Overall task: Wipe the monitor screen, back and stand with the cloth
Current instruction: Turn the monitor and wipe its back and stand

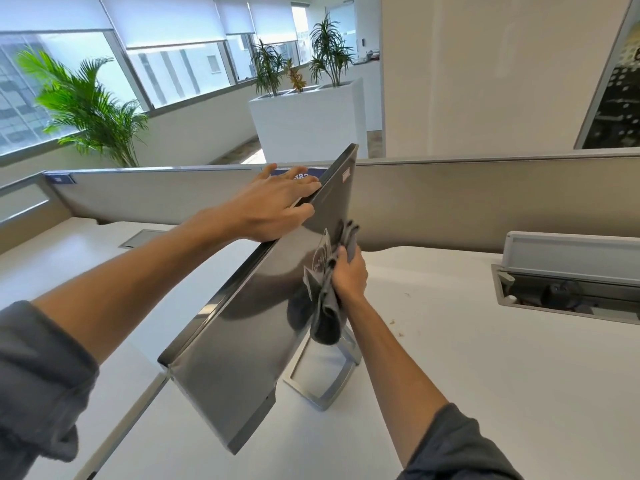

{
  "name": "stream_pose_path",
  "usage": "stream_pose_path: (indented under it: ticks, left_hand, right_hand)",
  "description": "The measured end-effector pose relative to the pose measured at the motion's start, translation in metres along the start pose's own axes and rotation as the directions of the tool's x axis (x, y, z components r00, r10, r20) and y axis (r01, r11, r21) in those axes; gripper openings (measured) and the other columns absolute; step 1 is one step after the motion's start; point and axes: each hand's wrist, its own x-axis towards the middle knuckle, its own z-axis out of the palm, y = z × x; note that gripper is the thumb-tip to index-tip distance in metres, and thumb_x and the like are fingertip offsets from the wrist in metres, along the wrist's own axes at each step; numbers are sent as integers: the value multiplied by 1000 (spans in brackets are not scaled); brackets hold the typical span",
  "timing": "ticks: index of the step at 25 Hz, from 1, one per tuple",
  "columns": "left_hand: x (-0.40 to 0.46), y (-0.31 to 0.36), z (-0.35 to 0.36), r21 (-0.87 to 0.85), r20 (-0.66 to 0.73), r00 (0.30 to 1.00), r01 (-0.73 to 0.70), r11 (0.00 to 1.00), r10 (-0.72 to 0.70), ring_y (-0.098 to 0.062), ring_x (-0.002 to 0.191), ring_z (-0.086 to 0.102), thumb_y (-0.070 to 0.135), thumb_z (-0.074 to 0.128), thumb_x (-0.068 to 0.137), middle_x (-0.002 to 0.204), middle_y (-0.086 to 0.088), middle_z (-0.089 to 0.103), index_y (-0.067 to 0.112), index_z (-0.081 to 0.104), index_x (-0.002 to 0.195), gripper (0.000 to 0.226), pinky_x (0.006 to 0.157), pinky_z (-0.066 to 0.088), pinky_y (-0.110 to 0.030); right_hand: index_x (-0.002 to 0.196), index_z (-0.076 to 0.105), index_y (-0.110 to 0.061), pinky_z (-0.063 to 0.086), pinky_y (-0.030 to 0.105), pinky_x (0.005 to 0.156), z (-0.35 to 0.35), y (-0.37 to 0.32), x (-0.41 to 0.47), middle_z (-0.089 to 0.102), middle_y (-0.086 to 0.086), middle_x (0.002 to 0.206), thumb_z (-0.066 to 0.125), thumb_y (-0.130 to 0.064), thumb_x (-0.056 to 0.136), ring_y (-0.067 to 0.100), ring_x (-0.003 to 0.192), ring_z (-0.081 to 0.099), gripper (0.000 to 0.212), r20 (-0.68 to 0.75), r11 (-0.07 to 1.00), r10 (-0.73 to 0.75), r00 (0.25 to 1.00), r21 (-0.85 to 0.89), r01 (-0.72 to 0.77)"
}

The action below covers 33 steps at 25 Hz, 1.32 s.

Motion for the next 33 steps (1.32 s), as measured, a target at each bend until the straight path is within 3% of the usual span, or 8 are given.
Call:
stream_pose_path:
  ticks: [3,7,11,18,23,25,30,33]
  left_hand:
    - [10,6,-3,95,-18,1000,-3,996,4,-15,147,13,48,22,87,154,-2,35,15,39,145,69,118,-4,-44]
    - [33,7,-2,150,35,999,5,989,-10,-16,147,15,53,26,83,155,-4,33,14,35,146,75,118,1,-46]
    - [47,2,-1,165,27,1000,-14,986,10,-15,146,18,45,30,80,152,-4,37,13,40,143,71,119,3,-49]
    - [44,3,-1,196,4,1000,-26,980,26,-14,146,17,40,31,81,152,-3,37,14,41,142,68,119,0,-48]
    - [56,7,-4,325,10,999,-50,944,49,-15,146,16,44,32,79,152,-3,37,12,40,143,72,119,0,-47]
    - [60,6,-3,300,29,999,-49,953,42,-15,146,17,43,31,78,153,-4,36,12,36,145,74,119,-1,-47]
    - [55,-4,-1,210,37,999,-45,977,38,-16,146,17,39,30,80,155,-6,31,11,32,148,73,119,3,-47]
    - [56,-1,0,221,34,998,-52,974,46,-16,146,17,38,32,81,155,-7,32,10,33,148,73,118,2,-46]
  right_hand:
    - [136,49,-18,38,41,103,-16,11,4,57,10,134,41,-29,101,32,122,52,37,31,988,-6,1000,-153,10]
    - [145,36,-21,39,33,102,-31,-63,24,52,3,138,43,-32,102,21,123,51,45,-103,951,-280,955,108,290]
    - [142,42,-23,38,30,104,-11,-90,51,49,2,138,47,-34,98,16,125,47,45,-92,861,-496,863,81,503]
    - [134,48,-15,40,44,102,-7,-10,91,54,14,135,42,-34,100,35,123,49,39,98,997,43,994,-68,-36]
    - [136,46,-15,38,34,100,-23,-87,103,55,7,134,45,-30,100,24,121,51,39,-130,939,-291,948,149,309]
    - [142,41,-22,39,33,103,-18,-118,112,50,5,139,44,-32,100,20,124,49,44,-93,898,-378,921,206,389]
    - [143,37,-19,41,40,106,5,-73,131,53,11,136,42,-31,101,27,123,52,44,43,932,-192,980,321,168]
    - [147,33,-15,35,45,111,16,-10,129,47,14,143,41,-32,102,33,130,45,49,89,976,-10,996,216,-9]
